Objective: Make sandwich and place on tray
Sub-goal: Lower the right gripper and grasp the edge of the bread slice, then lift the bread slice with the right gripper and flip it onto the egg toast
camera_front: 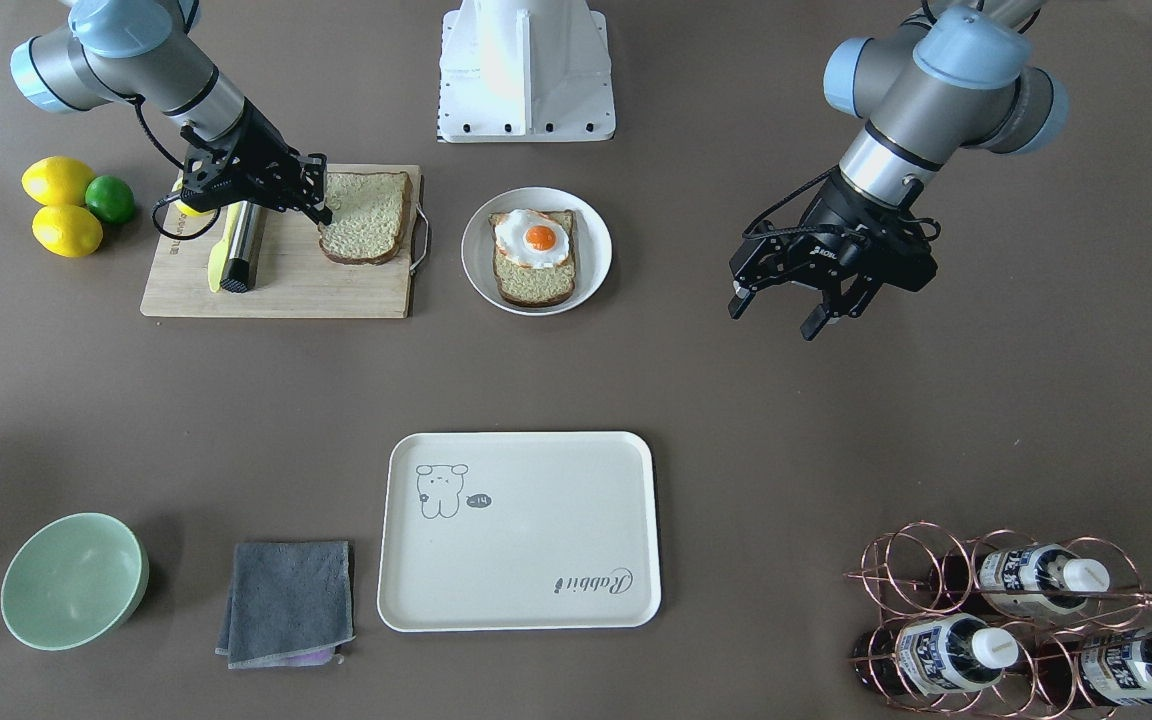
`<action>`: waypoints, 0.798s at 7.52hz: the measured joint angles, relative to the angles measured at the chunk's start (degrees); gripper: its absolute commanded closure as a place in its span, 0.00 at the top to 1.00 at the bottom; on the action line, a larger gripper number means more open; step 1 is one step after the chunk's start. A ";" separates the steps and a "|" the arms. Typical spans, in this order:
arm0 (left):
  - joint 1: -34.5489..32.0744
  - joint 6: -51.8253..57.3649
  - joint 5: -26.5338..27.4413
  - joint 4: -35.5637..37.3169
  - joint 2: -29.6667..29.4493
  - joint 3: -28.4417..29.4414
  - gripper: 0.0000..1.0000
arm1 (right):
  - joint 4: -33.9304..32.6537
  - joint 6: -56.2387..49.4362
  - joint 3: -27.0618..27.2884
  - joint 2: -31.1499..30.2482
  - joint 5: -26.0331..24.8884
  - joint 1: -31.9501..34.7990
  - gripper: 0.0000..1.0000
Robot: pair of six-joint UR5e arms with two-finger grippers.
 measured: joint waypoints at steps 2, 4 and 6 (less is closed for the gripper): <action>0.00 0.02 -0.06 0.05 -0.24 0.04 0.95 | 0.42 0.10 0.43 -0.18 1.60 0.97 0.00; 0.00 0.02 -0.25 0.11 -0.43 0.11 0.95 | 0.57 0.31 2.06 -0.07 9.39 6.39 0.00; 0.00 -0.02 -0.23 0.08 -0.26 0.04 0.95 | 1.40 1.70 2.91 0.44 15.79 11.23 0.00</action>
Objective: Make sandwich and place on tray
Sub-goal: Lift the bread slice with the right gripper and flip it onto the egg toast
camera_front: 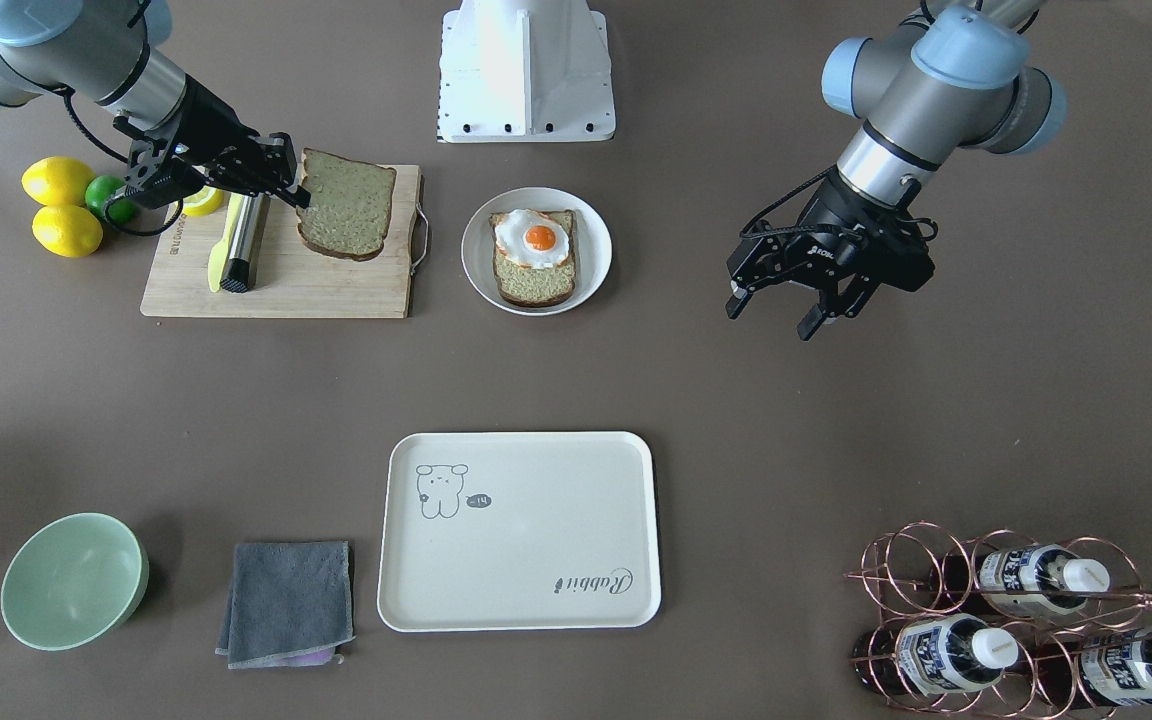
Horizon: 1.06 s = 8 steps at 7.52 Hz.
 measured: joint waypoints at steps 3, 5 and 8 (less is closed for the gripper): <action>-0.07 -0.11 0.04 -0.13 0.50 -0.08 0.95 | 9.09 10.83 -2.06 4.95 0.33 1.06 0.00; -0.08 -0.39 -0.01 -0.52 1.11 -0.24 0.96 | 10.13 16.38 -4.60 10.72 -4.55 -1.43 0.00; -0.09 -0.56 -0.21 -0.97 1.33 -0.32 0.96 | 9.67 17.41 -8.38 16.04 -13.51 -7.69 0.00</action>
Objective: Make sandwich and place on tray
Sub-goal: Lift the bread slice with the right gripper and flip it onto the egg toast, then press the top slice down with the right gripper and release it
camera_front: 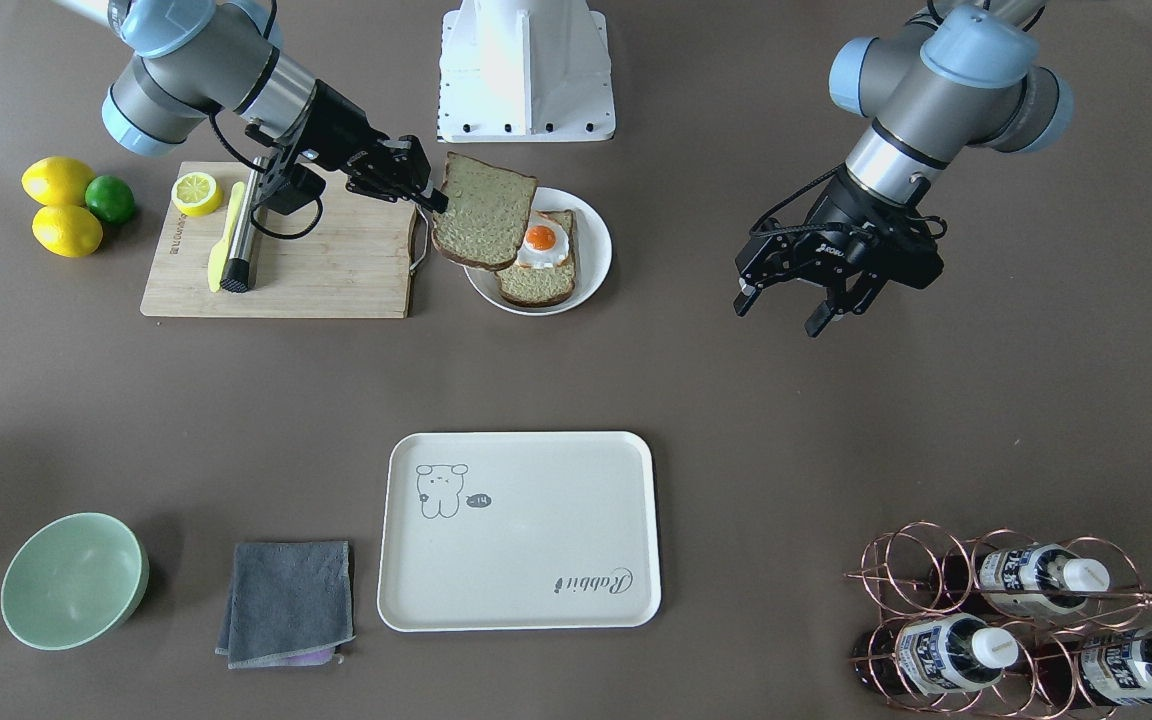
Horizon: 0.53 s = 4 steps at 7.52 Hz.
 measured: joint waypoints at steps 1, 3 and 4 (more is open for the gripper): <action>0.00 0.03 -0.05 -0.02 0.01 0.02 0.96 | -0.07 0.01 -1.52 1.54 -2.42 -1.45 0.00; 0.00 0.18 -0.09 -0.03 -0.08 0.22 0.96 | -0.15 0.01 -4.01 3.84 -4.65 -2.66 0.00; 0.00 0.22 -0.10 -0.03 -0.08 0.28 0.96 | -0.17 0.00 -5.42 5.00 -4.93 -2.81 0.00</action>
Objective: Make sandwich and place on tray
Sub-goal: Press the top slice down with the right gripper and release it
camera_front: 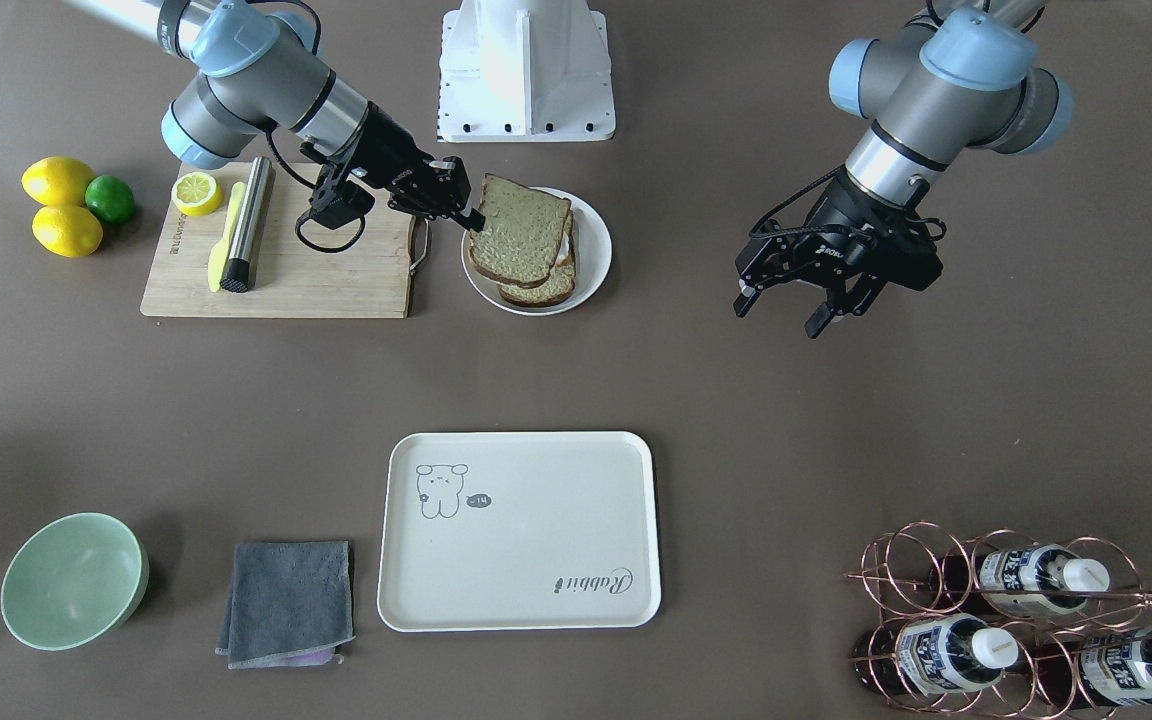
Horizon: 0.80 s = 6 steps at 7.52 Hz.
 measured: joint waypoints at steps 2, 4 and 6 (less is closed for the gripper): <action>0.00 0.07 0.00 0.00 0.05 0.06 0.96 | 0.04 -0.13 -2.24 1.24 -1.51 -1.13 0.00; 0.00 0.11 0.00 0.00 0.10 0.05 0.96 | -0.38 -0.34 -3.05 1.92 -3.36 -2.61 0.00; 0.00 0.11 0.00 0.00 0.10 0.00 0.96 | -1.16 -0.37 -3.27 2.52 -3.80 -3.39 0.00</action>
